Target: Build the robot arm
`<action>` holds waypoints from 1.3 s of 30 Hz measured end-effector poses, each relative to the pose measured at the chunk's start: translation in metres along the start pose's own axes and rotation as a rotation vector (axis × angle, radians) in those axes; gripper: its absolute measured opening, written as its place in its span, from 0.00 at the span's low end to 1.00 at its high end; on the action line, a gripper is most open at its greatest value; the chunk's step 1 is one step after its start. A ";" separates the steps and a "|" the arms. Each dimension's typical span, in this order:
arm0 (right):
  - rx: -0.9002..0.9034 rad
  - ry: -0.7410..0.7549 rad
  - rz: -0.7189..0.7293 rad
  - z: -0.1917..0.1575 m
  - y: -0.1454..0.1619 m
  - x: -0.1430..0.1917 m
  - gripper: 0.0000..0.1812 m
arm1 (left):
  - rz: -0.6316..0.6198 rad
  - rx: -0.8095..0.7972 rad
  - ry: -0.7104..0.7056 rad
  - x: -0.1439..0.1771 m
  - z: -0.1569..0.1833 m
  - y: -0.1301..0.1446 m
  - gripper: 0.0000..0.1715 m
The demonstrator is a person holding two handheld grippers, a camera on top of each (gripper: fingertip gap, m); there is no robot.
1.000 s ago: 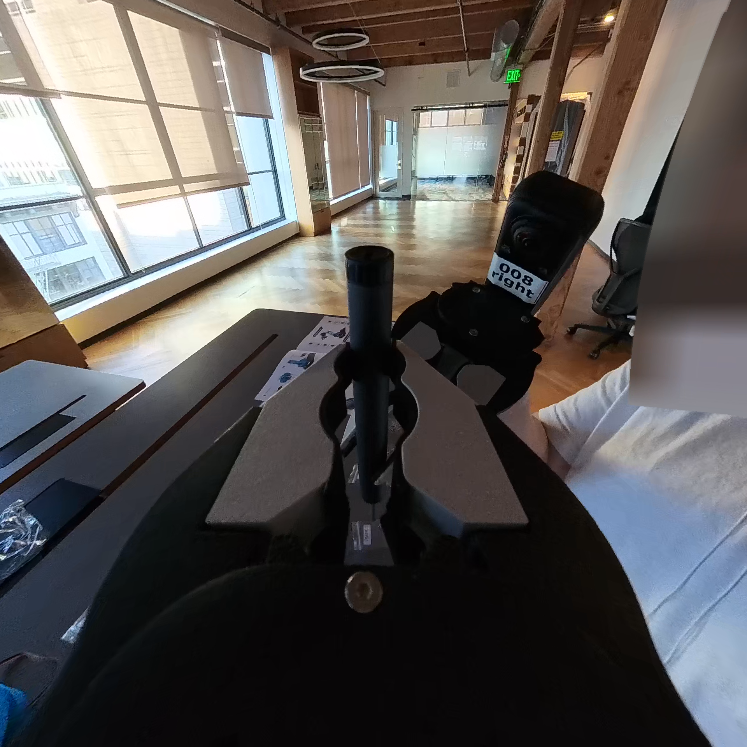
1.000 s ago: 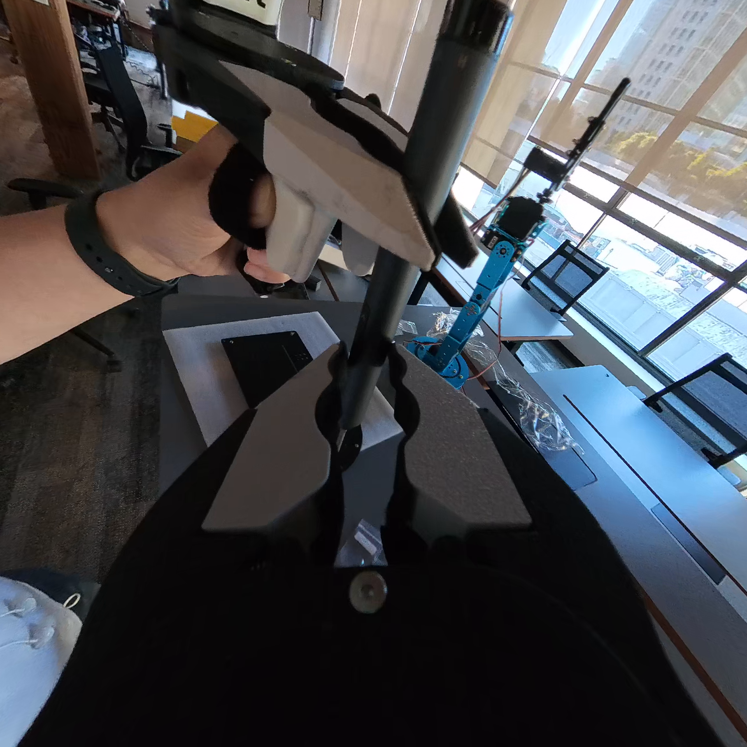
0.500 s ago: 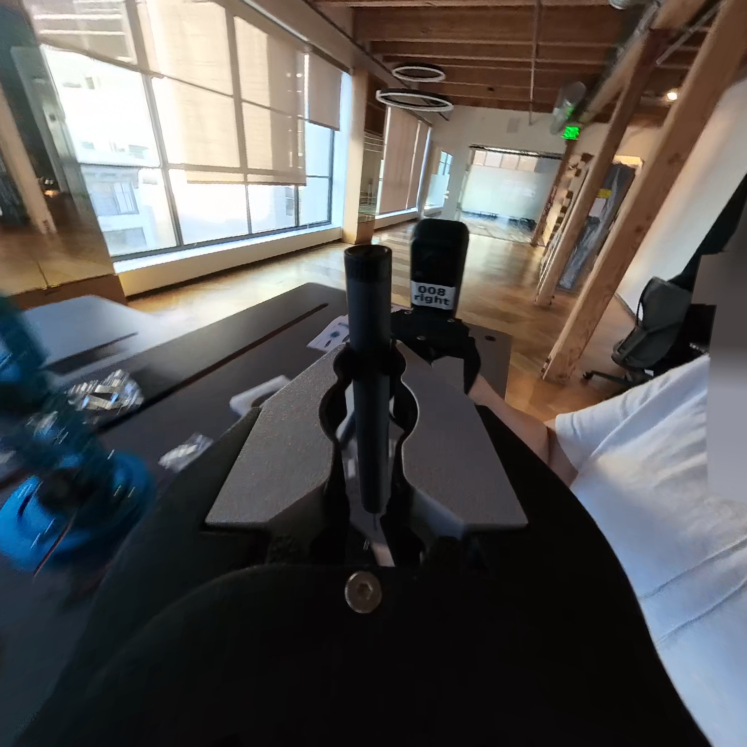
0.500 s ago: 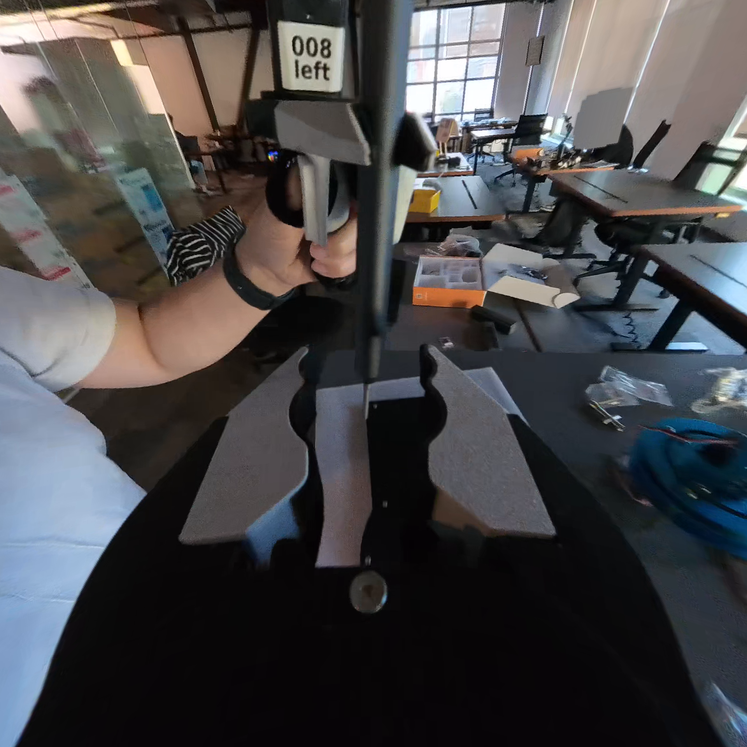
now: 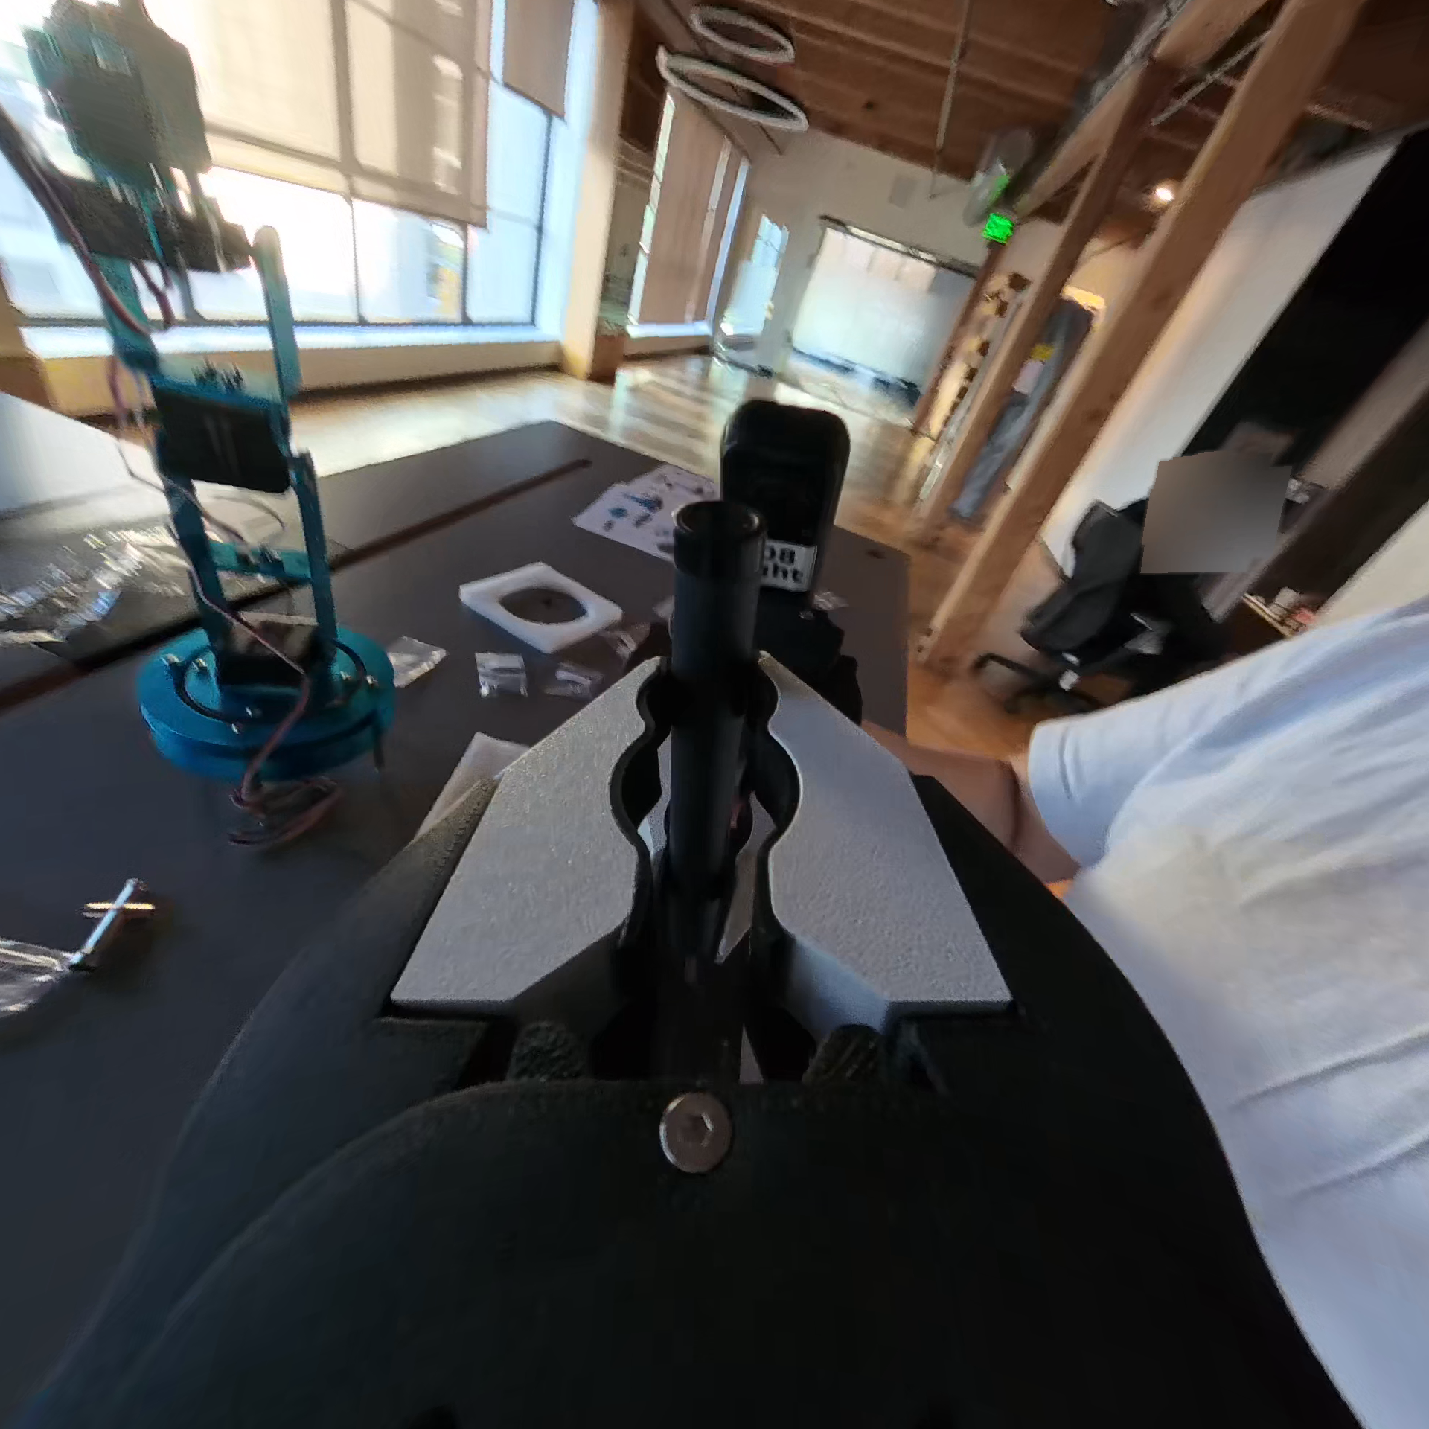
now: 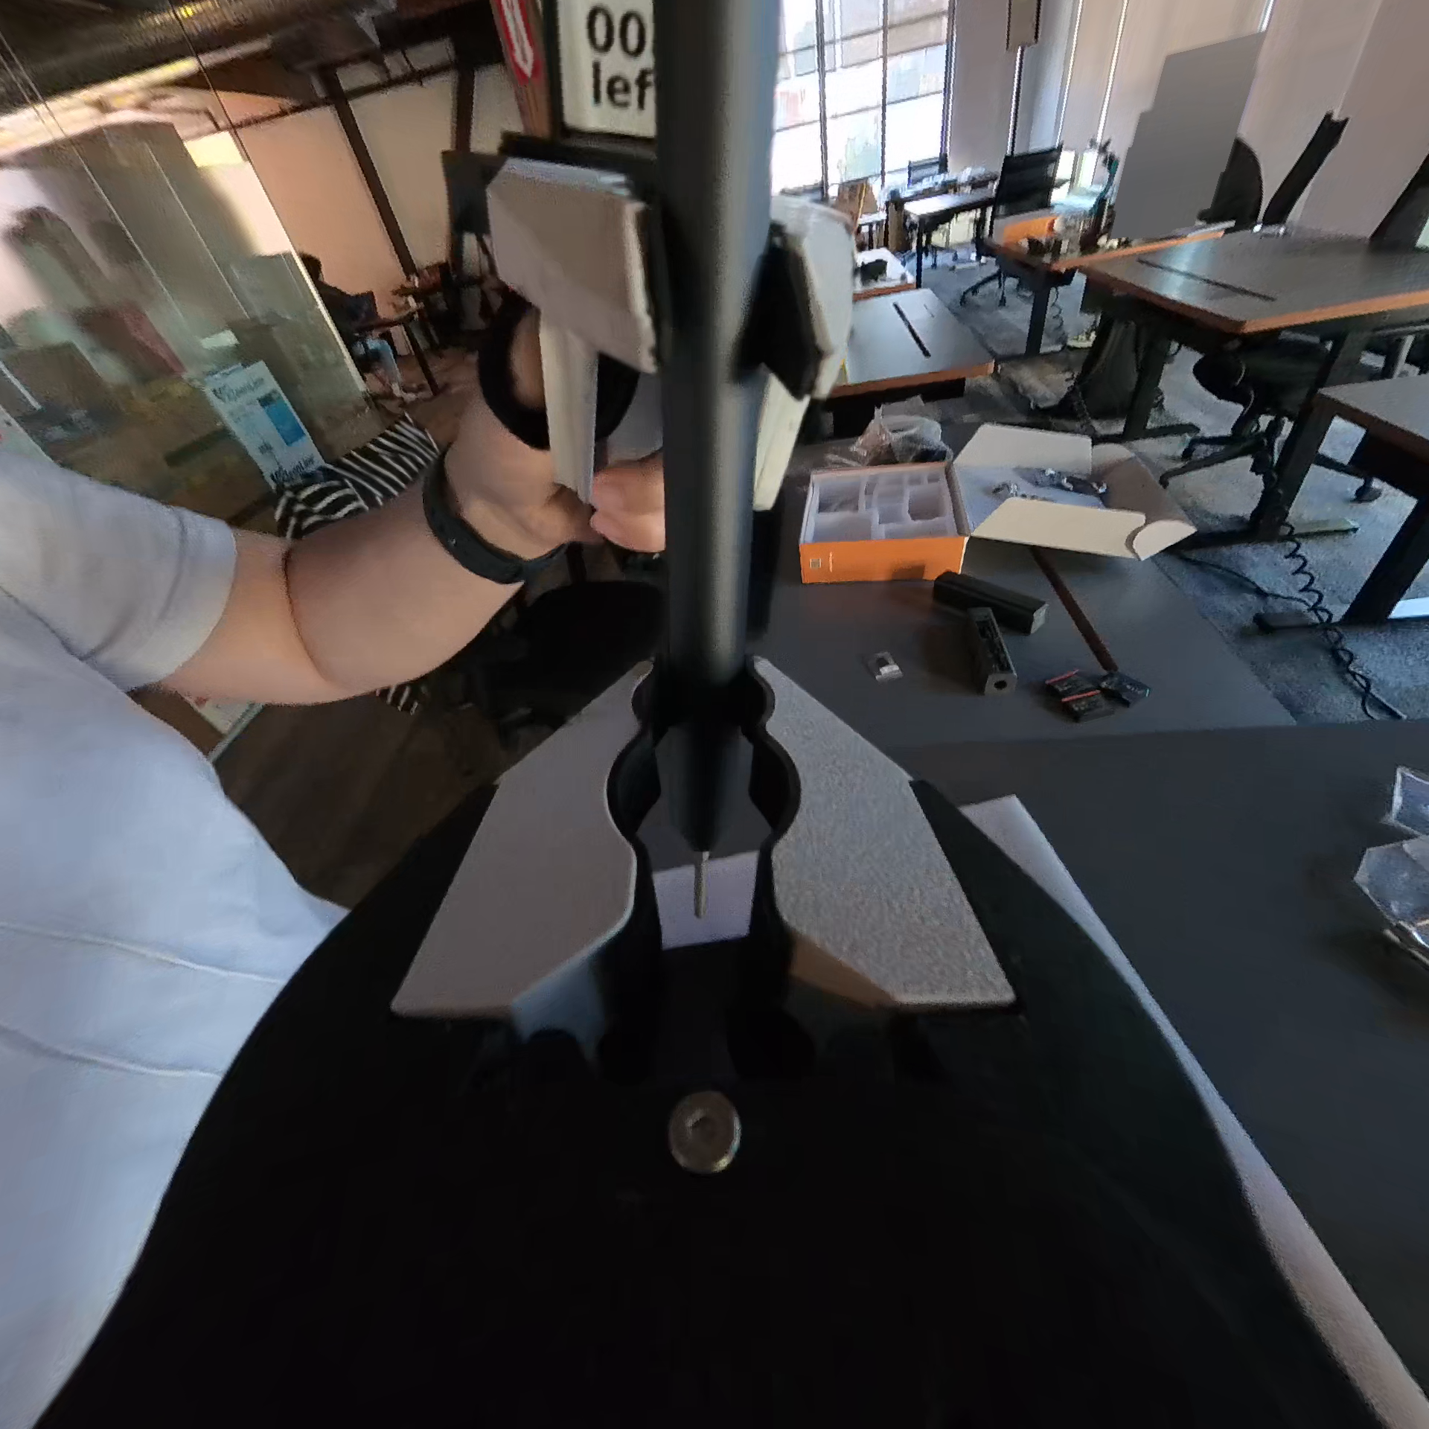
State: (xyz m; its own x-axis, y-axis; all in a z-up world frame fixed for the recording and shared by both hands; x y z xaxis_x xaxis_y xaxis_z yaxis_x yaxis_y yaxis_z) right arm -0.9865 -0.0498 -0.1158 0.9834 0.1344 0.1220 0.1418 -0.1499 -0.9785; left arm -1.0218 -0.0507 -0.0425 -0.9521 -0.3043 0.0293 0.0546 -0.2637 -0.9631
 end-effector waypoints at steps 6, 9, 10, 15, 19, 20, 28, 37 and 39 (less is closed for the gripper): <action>0.045 0.044 -0.119 0.029 0.033 -0.008 0.09 | -0.085 -0.093 -0.080 -0.011 -0.026 0.030 0.09; 0.035 0.053 -0.147 0.039 0.048 -0.016 0.09 | -0.123 -0.138 -0.140 -0.013 -0.034 0.046 0.10; 0.057 0.068 -0.163 0.041 0.052 -0.020 0.09 | -0.134 -0.139 -0.156 -0.012 -0.038 0.050 0.10; 0.091 0.090 -0.204 0.049 0.060 -0.028 0.09 | -0.119 -0.079 -0.145 -0.008 -0.049 0.061 0.10; 0.054 0.037 -0.162 0.048 0.058 -0.028 0.09 | -0.078 -0.072 -0.152 -0.002 -0.056 0.058 0.09; 0.058 0.019 -0.144 0.047 0.057 -0.027 0.09 | -0.067 -0.059 -0.143 0.000 -0.057 0.057 0.09; -0.119 -0.077 -0.034 0.053 0.049 -0.020 0.15 | -0.046 -0.049 -0.105 0.004 -0.065 0.049 0.09; -0.131 -0.046 -0.065 0.064 0.042 -0.010 0.11 | -0.111 -0.135 -0.133 0.004 -0.064 0.044 0.09; -0.090 -0.024 -0.083 0.065 0.042 -0.008 0.11 | -0.117 -0.143 -0.141 0.005 -0.063 0.043 0.09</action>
State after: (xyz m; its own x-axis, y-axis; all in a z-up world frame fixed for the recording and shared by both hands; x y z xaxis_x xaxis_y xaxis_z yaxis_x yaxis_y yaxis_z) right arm -0.9955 0.0061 -0.1684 0.9651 0.1732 0.1967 0.2331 -0.2245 -0.9462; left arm -1.0437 -0.0057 -0.1003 -0.8974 -0.4071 0.1703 -0.1061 -0.1756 -0.9787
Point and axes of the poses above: each gripper's, where its closed fingertips meet, x back along the fingers, y out of its underside, z = x × y across the jaws, the point moved 4 cm from there along x, back along the fingers, and after that the axes turned 2 degrees about z, right-handed, at the moved point
